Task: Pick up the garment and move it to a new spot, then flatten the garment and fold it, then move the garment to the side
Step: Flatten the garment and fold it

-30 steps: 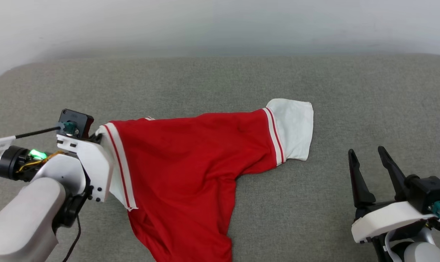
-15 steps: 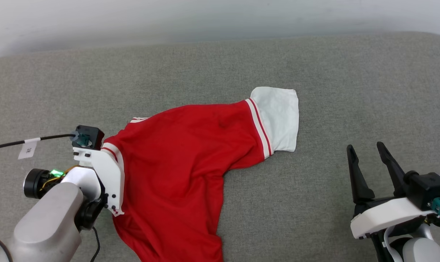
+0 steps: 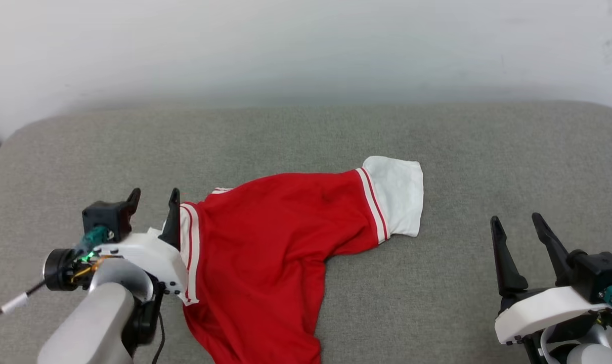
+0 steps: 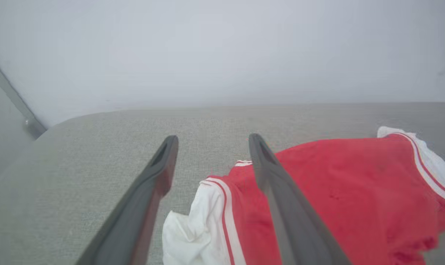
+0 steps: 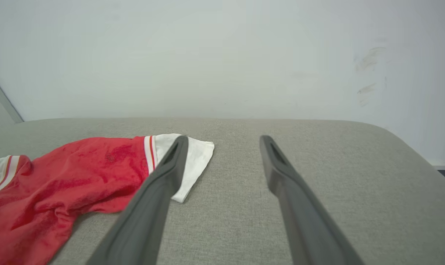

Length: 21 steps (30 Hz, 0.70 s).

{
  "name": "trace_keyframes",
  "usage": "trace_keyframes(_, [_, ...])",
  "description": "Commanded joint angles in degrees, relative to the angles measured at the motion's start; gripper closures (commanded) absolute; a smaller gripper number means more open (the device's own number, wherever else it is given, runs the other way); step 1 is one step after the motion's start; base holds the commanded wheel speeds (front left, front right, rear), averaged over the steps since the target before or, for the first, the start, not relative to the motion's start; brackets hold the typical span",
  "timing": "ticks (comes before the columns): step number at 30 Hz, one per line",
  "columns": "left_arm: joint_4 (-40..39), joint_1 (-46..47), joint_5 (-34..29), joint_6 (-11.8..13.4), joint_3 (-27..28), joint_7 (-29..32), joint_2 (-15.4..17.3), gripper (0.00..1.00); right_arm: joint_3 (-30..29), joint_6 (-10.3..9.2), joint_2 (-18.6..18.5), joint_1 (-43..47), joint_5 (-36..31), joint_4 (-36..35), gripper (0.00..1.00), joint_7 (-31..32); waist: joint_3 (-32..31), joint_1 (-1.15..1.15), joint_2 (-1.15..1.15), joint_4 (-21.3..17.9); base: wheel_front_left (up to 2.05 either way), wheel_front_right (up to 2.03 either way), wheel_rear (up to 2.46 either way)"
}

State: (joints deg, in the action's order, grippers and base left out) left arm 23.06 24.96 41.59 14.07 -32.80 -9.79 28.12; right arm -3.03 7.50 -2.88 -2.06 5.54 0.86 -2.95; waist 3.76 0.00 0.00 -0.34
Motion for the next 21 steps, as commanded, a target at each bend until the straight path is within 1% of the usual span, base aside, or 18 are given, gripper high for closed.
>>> trace_keyframes(1, [-1.10, -1.21, -0.73, 0.68, 0.25, -1.38, -0.20, 0.00, -0.06, -0.03, 0.01, 0.61, 0.02, -0.31, 0.00, 0.26, -0.98, 0.00, 0.00, 0.45, 0.00, 0.00, 0.00])
trace_keyframes(4, [-5.33, -4.07, -2.15, 2.46, 0.57, -3.81, -0.68, 0.00, 0.04, -0.03, 0.01, 1.41, -0.22, -0.87, 0.00, 0.69, -1.95, 0.00, 0.00, 0.60, 0.00, 0.00, 0.00])
trace_keyframes(8, [-10.54, -8.07, -4.03, 4.91, 0.84, -4.98, -1.25, 0.00, 0.06, -0.02, 0.00, 2.24, -0.46, -1.74, 0.00, 1.28, -2.60, 0.00, 0.00, 0.67, 0.00, 0.00, 0.00])
trace_keyframes(14, [-15.05, -11.96, -5.51, 7.07, 1.64, -5.33, -2.22, 0.00, -1.31, -0.02, 0.01, 2.15, -0.89, -2.21, 0.00, 3.04, -2.39, 0.00, 0.00, 1.39, 0.00, 0.00, 0.00])
trace_keyframes(18, [-17.13, -12.49, -6.28, 7.49, 2.15, -5.42, -2.99, 0.00, -3.78, -0.03, -0.01, 0.11, -2.39, -1.54, 0.00, 5.04, -1.16, 0.00, 0.00, 2.85, 0.00, 0.00, 0.00])
trace_keyframes(21, [-18.03, -10.87, -7.01, 6.72, 2.22, -5.47, -3.42, 0.00, -5.96, -0.02, 0.02, -1.66, -3.45, -1.71, 0.00, 5.90, 0.82, 0.00, 0.00, 4.83, 0.00, 0.00, 0.00])
